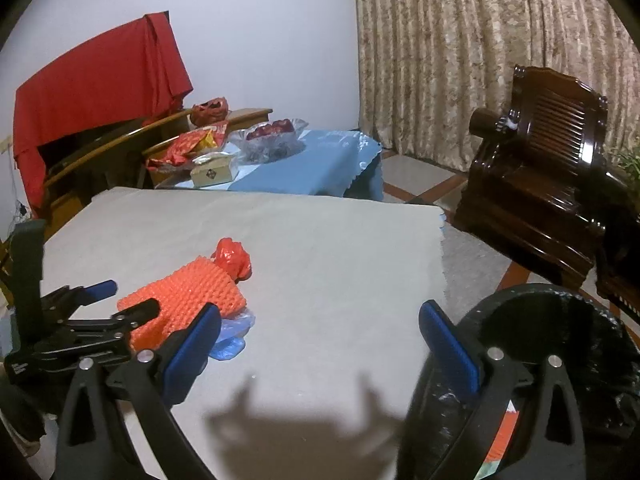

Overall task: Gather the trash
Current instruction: 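Grasp the second orange foam net with the left gripper and lift it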

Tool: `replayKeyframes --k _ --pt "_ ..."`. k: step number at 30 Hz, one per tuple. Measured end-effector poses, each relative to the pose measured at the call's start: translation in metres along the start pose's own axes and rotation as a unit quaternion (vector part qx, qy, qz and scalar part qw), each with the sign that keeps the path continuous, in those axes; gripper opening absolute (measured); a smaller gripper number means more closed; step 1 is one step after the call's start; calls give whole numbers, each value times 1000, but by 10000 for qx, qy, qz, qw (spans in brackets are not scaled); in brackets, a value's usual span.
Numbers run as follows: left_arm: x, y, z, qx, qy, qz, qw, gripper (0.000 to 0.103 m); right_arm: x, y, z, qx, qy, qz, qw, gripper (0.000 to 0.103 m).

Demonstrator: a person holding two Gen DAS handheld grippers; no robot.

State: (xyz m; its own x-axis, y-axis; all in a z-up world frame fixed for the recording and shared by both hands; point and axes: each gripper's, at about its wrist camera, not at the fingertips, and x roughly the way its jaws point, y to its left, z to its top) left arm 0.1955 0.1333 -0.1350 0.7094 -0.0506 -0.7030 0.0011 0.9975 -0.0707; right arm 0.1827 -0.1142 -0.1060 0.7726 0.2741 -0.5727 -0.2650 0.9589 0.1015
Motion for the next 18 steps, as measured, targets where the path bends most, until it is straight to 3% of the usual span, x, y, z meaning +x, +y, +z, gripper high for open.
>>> replayKeyframes --k 4,10,13,18 --pt "17 0 -2 -24 216 -130 9997 89 4 0 -2 -27 65 -33 10000 97" --pt "28 0 -9 -115 407 -433 9982 49 6 -2 -5 19 121 -95 9999 97" --pt "22 1 -10 -195 316 -478 9982 37 7 -2 -6 35 143 -99 9998 97" --pt "3 6 -6 -367 116 -481 9981 29 9 -1 -6 26 150 -60 9999 97"
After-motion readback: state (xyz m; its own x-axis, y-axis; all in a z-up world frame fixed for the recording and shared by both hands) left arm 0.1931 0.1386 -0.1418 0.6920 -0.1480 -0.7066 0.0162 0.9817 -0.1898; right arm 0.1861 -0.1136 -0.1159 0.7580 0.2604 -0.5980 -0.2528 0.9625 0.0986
